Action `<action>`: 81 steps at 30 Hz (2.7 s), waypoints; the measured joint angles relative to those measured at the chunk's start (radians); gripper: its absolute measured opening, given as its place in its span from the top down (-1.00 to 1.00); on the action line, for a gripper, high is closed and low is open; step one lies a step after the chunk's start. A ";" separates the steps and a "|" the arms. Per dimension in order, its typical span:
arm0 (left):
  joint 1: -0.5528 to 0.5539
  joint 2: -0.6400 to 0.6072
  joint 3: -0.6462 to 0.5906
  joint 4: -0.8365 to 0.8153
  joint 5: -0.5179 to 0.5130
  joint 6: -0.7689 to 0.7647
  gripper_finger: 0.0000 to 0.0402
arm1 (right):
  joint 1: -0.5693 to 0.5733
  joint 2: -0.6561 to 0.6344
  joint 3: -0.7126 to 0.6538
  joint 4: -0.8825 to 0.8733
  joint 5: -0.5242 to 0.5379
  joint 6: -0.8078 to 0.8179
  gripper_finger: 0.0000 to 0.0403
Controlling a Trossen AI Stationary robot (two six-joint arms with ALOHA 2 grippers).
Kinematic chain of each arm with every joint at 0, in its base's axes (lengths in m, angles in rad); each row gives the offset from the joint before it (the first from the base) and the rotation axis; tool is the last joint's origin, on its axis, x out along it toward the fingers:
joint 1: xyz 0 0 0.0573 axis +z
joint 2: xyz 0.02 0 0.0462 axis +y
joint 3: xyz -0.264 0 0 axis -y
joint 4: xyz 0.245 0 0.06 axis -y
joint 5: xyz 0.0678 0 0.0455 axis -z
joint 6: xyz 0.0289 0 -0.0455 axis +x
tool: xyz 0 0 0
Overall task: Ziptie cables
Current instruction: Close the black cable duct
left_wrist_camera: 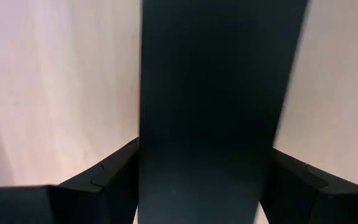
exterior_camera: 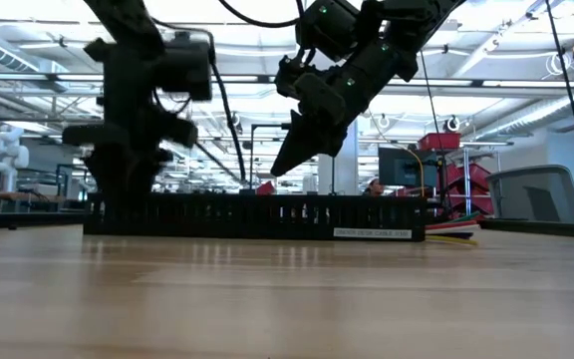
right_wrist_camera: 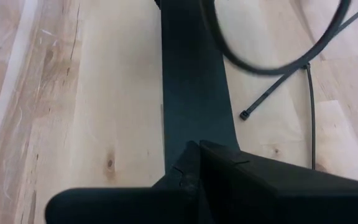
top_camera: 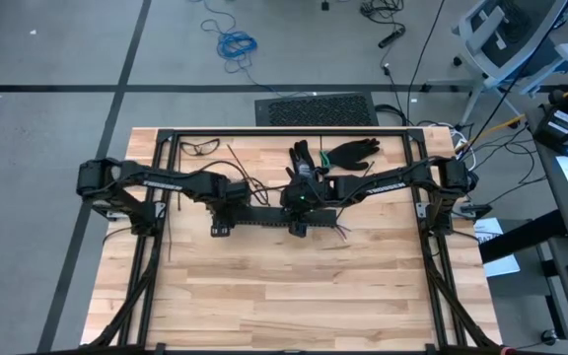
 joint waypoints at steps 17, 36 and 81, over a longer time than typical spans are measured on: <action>0.002 0.096 0.000 0.117 0.045 -0.019 -0.32 | -0.001 -0.105 0.000 -0.346 -0.001 -0.025 1.00; 0.002 0.097 0.000 0.120 0.052 0.010 -0.32 | 0.007 -0.142 0.000 -0.598 0.060 0.050 1.00; 0.004 0.097 0.001 0.131 0.064 0.041 -0.17 | -0.009 -0.086 0.000 -0.613 0.053 0.053 1.00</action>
